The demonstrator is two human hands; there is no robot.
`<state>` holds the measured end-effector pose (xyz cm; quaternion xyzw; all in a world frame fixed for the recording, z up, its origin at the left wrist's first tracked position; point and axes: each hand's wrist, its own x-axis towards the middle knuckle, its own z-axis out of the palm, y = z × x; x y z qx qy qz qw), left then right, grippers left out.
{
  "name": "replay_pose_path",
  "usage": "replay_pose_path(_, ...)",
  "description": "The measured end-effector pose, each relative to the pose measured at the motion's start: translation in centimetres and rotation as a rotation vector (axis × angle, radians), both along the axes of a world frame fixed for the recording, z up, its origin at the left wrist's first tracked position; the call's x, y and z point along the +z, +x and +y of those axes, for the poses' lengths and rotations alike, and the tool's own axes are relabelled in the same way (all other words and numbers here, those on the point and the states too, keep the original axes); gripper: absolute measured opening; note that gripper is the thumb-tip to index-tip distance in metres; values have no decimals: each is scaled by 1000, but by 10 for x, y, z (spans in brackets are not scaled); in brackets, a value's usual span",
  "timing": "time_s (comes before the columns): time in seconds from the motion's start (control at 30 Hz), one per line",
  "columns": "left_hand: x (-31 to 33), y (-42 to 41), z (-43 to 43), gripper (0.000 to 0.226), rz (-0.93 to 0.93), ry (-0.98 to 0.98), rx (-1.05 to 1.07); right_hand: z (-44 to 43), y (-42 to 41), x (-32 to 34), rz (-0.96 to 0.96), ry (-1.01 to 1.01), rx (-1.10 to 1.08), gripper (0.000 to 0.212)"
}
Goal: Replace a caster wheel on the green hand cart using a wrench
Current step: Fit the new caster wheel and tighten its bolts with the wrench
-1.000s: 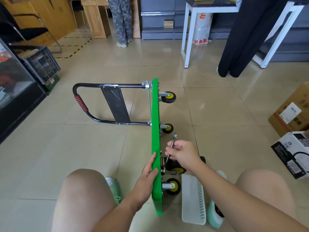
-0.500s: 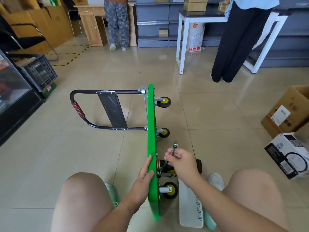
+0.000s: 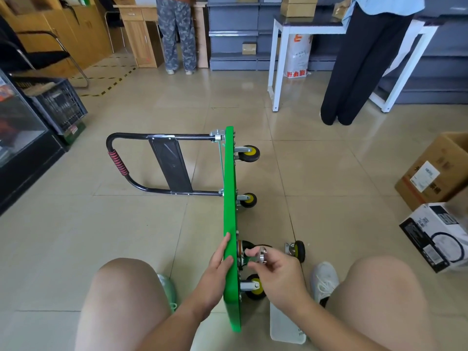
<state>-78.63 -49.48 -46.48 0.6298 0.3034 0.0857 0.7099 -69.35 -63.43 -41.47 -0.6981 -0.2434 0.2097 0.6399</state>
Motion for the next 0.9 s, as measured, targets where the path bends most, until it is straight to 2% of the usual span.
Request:
replay_pose_path(0.13, 0, 0, 1, 54, -5, -17, 5, 9, 1, -4, -38, -16, 31, 58)
replay_pose_path(0.27, 1, 0, -1, 55, -18, -8, 13, 20, 13, -1, -67, -79, 88, 35)
replay_pose_path(0.4, 3, 0, 0, 55, 4, 2, 4, 37, 34, 4, -68, -199, 170, 24)
replay_pose_path(0.6, 0, 0, 1, 54, 13, -21, -12, 63, 65, 2, 138, -257, 89, 21)
replay_pose_path(0.73, 0, 0, 2, 54, 15, -36, -27, 72, 92, -1, 431, -317, 43, 13)
replay_pose_path(0.8, 0, 0, 2, 54, 10, -35, -31, 69, 97, -1, 462, -284, 70, 14)
replay_pose_path(0.9, 1, 0, 3, 53, 11, -31, -31, 60, 100, 11, 378, -154, 18, 20)
